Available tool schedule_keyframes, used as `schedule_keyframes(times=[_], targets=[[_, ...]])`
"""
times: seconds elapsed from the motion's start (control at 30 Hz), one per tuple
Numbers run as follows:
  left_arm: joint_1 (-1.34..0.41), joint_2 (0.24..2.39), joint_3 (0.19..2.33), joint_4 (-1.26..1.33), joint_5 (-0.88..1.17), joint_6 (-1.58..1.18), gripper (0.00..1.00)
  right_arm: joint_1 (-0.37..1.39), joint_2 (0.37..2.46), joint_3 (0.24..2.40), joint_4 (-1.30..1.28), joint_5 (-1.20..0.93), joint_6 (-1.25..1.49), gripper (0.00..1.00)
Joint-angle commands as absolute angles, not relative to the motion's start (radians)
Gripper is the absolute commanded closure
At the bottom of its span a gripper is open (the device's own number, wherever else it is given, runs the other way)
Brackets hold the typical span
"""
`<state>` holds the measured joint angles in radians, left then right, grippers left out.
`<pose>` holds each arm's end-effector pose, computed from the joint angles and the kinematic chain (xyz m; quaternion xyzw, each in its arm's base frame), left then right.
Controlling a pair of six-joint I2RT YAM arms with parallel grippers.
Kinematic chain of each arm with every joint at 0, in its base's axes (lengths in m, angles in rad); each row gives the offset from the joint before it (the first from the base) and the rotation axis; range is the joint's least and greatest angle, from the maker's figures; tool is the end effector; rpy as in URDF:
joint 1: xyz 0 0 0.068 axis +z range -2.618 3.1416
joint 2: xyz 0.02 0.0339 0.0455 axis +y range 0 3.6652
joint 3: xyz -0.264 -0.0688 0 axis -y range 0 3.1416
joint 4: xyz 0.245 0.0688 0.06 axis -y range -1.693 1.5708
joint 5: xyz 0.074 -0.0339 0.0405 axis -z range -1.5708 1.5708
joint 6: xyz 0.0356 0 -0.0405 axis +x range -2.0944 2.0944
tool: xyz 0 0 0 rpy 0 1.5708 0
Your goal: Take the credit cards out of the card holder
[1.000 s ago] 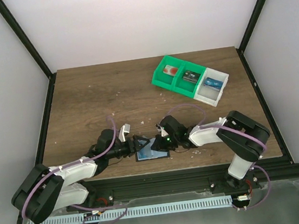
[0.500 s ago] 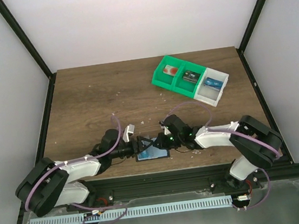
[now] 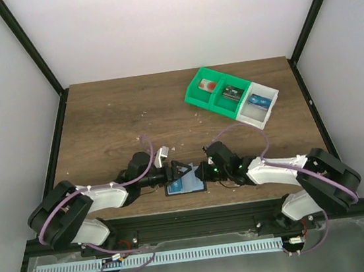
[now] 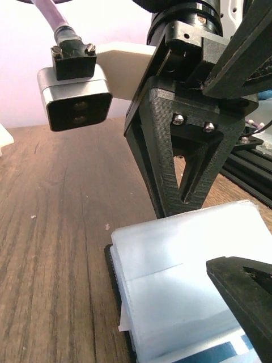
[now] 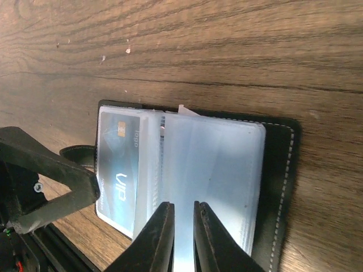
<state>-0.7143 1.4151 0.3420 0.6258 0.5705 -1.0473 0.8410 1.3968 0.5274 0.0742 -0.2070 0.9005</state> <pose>0.1706 -0.1734 0.1427 0.0132 0.8257 -0.5458 0.1417 0.1642 0.1945 0.1474 -0.0117 0.9215 0.3493 0.1692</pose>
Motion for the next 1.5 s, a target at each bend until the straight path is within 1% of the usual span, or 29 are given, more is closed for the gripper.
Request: schedule_keyframes(times=[0.0, 0.1, 0.23, 0.4, 0.5, 0.73, 0.93, 1.23, 1.47], targets=[[-0.719, 1.420, 0.366, 0.651, 0.575, -1.022, 0.22, 0.847, 1.342, 0.519, 0.029, -0.130, 0.908, 0.87], [-0.712, 1.411, 0.366, 0.622, 0.564, -1.008, 0.22, 0.847, 1.309, 0.520, 0.019, -0.110, 0.910, 0.84], [-0.682, 1.401, 0.344, 0.617, 0.570, -1.007, 0.21, 0.846, 1.289, 0.528, 0.019, -0.117, 0.910, 0.82], [-0.640, 1.390, 0.317, 0.610, 0.591, -0.998, 0.21, 0.848, 1.290, 0.550, 0.029, -0.150, 0.912, 0.81], [-0.620, 1.372, 0.301, 0.601, 0.594, -0.989, 0.21, 0.848, 1.298, 0.551, 0.077, -0.195, 0.901, 0.78], [-0.597, 1.332, 0.278, 0.503, 0.570, -0.953, 0.18, 0.851, 1.448, 0.603, 0.169, -0.358, 0.891, 0.77], [-0.577, 1.337, 0.228, 0.566, 0.587, -0.986, 0.15, 0.851, 1.550, 0.644, 0.206, -0.437, 0.893, 0.77], [-0.569, 1.359, 0.216, 0.621, 0.609, -0.998, 0.14, 0.851, 1.638, 0.690, 0.207, -0.468, 0.902, 0.77], [-0.568, 1.337, 0.217, 0.558, 0.591, -0.980, 0.14, 0.851, 1.669, 0.699, 0.157, -0.438, 0.906, 0.77]])
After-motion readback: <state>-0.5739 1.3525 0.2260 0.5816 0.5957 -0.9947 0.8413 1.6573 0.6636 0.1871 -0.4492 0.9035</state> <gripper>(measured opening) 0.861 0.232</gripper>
